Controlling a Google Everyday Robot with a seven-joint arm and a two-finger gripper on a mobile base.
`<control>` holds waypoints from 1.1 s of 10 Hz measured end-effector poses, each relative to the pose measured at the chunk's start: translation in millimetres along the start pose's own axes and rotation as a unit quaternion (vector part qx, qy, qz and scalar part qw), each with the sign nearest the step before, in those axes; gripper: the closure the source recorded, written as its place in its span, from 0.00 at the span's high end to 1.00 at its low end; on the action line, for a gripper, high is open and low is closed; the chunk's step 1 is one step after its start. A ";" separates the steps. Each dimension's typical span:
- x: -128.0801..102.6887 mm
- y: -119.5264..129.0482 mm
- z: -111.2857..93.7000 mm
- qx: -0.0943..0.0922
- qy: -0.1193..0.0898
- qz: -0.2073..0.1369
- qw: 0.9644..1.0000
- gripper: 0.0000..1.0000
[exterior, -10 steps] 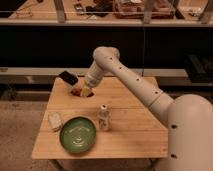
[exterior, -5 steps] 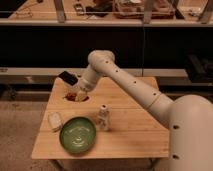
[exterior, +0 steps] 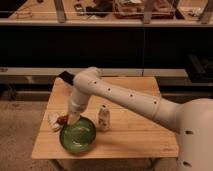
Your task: Place the pepper in the ceramic bowl
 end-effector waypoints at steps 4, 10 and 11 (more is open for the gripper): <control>-8.1 -41.2 52.9 0.058 -0.013 0.007 0.998 0.00; -57.2 -16.4 76.6 0.037 -0.073 0.044 0.996 0.31; -58.6 2.8 59.1 0.001 -0.076 0.055 0.996 0.45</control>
